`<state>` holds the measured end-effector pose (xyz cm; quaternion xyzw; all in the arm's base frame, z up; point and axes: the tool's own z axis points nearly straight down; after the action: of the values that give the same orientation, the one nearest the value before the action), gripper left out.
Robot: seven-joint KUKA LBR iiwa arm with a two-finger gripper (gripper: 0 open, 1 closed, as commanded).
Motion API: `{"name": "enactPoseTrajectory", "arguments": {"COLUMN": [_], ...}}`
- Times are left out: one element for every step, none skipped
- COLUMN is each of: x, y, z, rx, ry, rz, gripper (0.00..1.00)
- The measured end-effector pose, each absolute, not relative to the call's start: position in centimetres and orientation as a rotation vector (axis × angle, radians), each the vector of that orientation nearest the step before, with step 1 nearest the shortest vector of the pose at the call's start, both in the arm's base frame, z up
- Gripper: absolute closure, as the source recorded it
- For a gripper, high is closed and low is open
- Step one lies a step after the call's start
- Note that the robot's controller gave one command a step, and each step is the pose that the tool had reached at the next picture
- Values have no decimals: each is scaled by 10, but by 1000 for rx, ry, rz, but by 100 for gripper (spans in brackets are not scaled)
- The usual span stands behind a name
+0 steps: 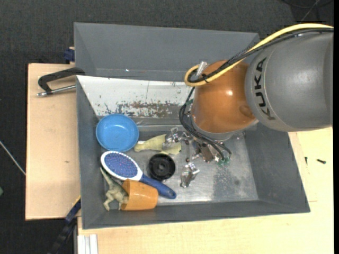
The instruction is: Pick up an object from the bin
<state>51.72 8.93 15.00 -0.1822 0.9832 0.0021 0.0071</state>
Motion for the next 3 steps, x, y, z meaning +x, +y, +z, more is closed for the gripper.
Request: {"name": "enactPoseTrajectory", "arguments": {"x": [556,531,531], "y": [142,89,91], "z": [81,81,81], "rx": [-323,-491,-494], "ry": [3133,3099,3098], "rz": [-26,-1,0], "gripper": [0,0,100]}}
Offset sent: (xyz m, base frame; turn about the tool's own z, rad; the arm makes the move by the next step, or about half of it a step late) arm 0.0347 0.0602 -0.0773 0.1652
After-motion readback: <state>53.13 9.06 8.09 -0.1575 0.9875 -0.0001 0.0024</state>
